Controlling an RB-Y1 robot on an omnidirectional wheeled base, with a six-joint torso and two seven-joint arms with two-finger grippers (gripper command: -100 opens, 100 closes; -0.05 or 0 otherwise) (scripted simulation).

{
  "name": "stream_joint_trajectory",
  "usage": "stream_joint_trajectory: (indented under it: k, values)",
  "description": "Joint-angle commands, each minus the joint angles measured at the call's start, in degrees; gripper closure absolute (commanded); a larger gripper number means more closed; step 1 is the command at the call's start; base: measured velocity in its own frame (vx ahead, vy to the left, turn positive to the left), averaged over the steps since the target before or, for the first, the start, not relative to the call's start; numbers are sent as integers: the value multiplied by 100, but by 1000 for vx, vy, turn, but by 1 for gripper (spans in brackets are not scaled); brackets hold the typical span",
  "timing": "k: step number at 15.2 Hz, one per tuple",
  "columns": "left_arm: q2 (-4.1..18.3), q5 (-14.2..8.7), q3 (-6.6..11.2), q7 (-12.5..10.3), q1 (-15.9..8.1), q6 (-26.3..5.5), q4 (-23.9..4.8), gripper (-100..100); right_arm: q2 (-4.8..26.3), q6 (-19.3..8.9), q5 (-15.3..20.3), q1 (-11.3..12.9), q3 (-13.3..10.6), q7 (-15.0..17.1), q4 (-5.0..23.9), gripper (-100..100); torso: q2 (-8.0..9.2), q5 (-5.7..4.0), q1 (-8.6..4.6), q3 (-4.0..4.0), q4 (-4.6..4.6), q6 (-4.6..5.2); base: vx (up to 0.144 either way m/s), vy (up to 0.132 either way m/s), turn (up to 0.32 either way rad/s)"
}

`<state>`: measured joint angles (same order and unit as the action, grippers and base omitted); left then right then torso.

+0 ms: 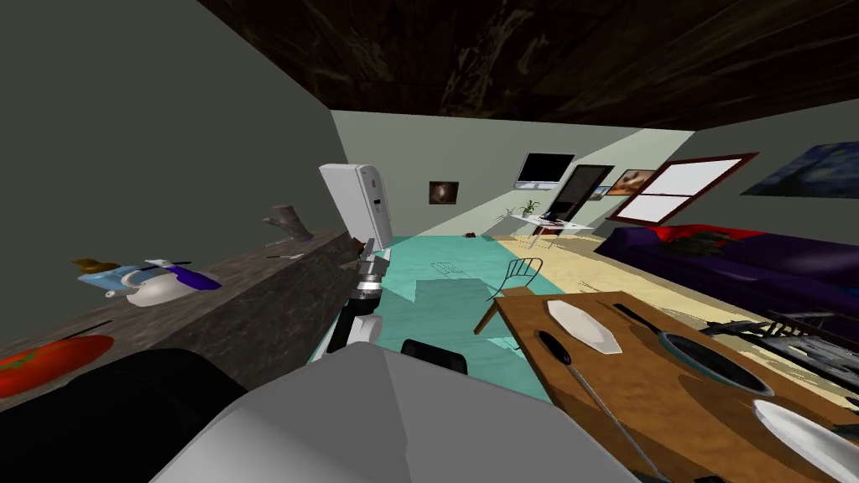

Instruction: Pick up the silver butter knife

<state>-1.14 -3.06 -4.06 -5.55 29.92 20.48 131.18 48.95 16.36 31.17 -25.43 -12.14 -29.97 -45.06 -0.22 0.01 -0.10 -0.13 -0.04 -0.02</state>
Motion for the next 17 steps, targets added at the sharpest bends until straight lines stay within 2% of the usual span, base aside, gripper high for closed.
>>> stream_joint_trajectory:
  k: [1, 2, 4, 5, 8, 9, 10, 11, 12, 13, 17]
  values:
    - [0, 0, 0, 0, 0, 0, 0, 0, -43, 59, 27, 116, 12, -131, 282, -100, 0, 0, 0, 0, 0, 0, 56, -35, 47]
    - [0, 0, 0, 0, 0, 0, 0, 0, -43, 59, 27, 116, 12, -131, 282, -100, 6, -1, 4, 3, 1, 2, 32, -17, -6]
    - [0, 0, 0, 0, 0, 0, 0, 0, 75, -13, 62, 125, -105, -279, 531, -100, 17, 2, 11, 10, 3, 1, 45, -32, 131]
    - [0, 0, 0, 0, -1, 0, 0, 0, 75, -13, 62, 125, -105, -279, 531, -100, 15, 1, 6, 9, 3, 0, 64, -58, 124]
    - [0, 0, 0, 0, 0, 0, 0, 0, 204, -113, 88, 136, -269, -467, 834, -100, 4, -1, -11, 3, 1, -1, 82, -92, 172]
    - [1, 0, 1, 0, 0, 0, 0, 0, 161, -62, 76, 98, -193, -407, 705, -100, 0, -4, -22, 0, 0, -1, 55, -84, 66]
    - [0, 0, 1, 0, 0, 0, 0, 0, -5, -231, 102, 237, -204, -490, 796, -100, 6, -6, -16, 3, 1, 2, -4, -76, 66]
    - [0, 0, 0, 0, -1, 0, 0, 0, -63, -284, 110, 281, -204, -510, 816, -100, 19, -6, -13, 10, 4, 1, -36, -90, 100]
    - [0, 0, 0, 0, -1, 0, 0, 0, 18, -180, 100, 228, -198, -477, 806, -100, 33, -6, -14, 18, 7, 1, -23, -53, 45]
    - [0, 0, 0, 0, -1, 0, 0, 0, -3, -195, 102, 243, -189, -500, 823, 100, 38, -4, -6, 22, 8, 4, -5, -21, 5]
    - [-1, 0, 0, 0, -1, 0, 0, 0, -1, -197, 102, 242, -190, -501, 823, 100, 37, 3, 21, 21, 8, 5, -1, -4, 1]
